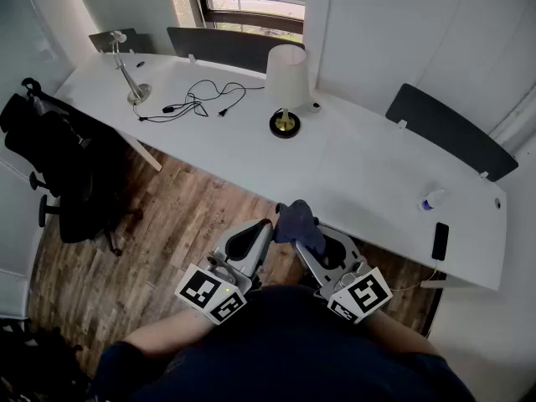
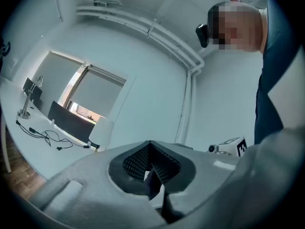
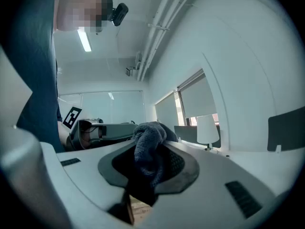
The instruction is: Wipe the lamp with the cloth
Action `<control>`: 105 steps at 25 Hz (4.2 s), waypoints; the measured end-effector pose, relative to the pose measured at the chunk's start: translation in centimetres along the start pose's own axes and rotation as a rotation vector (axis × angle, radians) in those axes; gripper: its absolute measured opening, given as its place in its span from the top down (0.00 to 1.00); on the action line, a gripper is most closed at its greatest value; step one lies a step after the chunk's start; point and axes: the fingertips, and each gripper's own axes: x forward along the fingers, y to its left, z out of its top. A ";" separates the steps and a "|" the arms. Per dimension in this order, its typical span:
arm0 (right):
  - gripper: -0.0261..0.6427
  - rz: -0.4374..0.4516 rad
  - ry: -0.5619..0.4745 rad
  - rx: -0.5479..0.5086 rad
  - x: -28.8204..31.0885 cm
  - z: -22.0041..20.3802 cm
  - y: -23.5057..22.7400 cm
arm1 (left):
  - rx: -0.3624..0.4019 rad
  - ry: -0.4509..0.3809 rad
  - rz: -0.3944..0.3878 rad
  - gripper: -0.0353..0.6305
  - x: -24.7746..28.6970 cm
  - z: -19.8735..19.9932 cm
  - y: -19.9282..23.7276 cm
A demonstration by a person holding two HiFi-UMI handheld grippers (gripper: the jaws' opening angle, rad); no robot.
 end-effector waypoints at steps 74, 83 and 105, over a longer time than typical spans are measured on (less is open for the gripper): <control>0.81 0.041 0.284 0.014 17.9 -13.0 -32.6 | 0.052 0.200 0.332 0.95 25.0 -13.2 27.5; 0.81 -0.058 0.376 -0.094 23.4 -18.8 -39.0 | 0.055 0.278 0.358 0.95 26.9 -18.9 34.7; 0.81 -0.057 0.672 -0.414 30.7 -26.3 -45.1 | 0.037 0.471 0.419 0.95 29.8 -26.3 41.3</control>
